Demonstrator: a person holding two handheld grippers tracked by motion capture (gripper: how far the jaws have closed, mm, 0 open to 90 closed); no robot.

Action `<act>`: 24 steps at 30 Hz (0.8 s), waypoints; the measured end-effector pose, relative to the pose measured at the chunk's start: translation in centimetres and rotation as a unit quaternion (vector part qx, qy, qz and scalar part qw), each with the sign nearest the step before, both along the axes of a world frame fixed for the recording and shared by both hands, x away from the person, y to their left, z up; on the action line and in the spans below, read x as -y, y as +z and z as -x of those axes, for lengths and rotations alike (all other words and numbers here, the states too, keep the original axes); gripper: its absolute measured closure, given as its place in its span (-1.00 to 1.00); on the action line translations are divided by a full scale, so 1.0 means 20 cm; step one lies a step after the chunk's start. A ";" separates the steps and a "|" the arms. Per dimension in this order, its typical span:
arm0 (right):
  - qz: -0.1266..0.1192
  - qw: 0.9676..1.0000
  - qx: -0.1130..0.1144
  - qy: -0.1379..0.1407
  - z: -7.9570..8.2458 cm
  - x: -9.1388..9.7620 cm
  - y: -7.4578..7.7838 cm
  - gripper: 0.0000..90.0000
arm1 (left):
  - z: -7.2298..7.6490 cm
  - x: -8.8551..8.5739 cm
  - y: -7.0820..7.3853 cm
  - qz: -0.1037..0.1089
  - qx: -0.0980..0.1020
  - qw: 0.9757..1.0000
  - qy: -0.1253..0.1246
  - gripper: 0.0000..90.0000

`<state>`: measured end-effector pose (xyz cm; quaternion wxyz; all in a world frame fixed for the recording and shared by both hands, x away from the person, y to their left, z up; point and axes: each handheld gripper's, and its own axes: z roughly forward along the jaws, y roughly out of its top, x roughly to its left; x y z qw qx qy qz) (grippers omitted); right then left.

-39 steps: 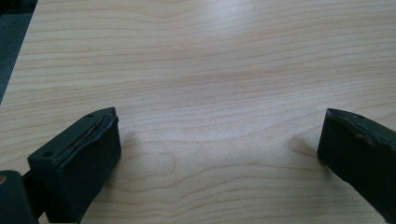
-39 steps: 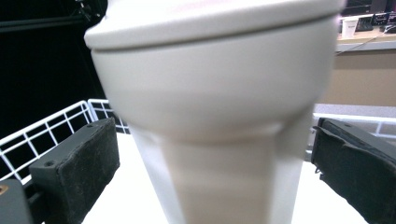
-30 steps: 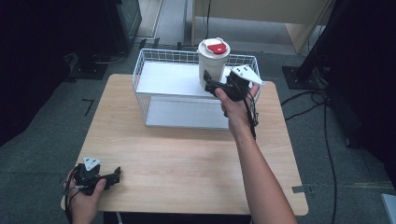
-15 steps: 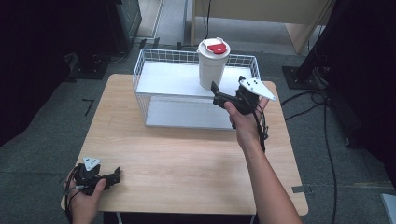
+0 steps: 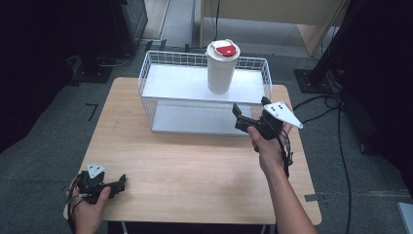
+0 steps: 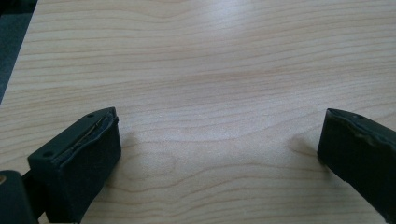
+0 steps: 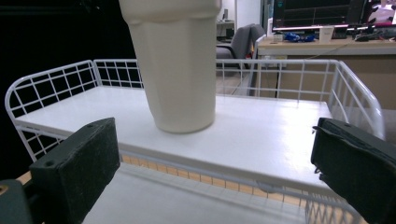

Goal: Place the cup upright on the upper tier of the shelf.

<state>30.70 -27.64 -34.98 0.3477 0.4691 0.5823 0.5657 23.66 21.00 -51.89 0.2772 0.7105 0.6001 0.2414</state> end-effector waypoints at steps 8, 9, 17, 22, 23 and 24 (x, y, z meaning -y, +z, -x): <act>0.015 1.000 -0.008 -0.008 0.09 0.08 -0.08 -0.97 | 0.00 0.00 0.00 0.000 0.000 1.000 0.000 -1.00; 0.017 1.000 -0.009 -0.008 0.11 0.08 -0.09 -0.97 | 0.00 0.00 0.00 0.000 0.000 1.000 0.000 -1.00; 0.020 1.000 -0.015 -0.017 0.19 0.17 -0.16 -0.97 | 0.00 0.00 0.00 0.001 0.001 1.000 0.001 -1.00; 0.016 0.999 -0.022 -0.028 0.24 0.23 -0.21 -0.97 | 0.00 0.00 0.00 0.001 0.000 1.000 0.001 -1.00; 0.016 0.999 -0.022 -0.028 0.24 0.23 -0.21 -0.97 | 0.00 0.00 0.00 0.001 0.000 1.000 0.001 -1.00; 0.017 0.999 -0.024 -0.032 0.26 0.25 -0.23 -0.97 | 0.00 0.00 0.00 0.000 0.000 1.000 0.000 -1.00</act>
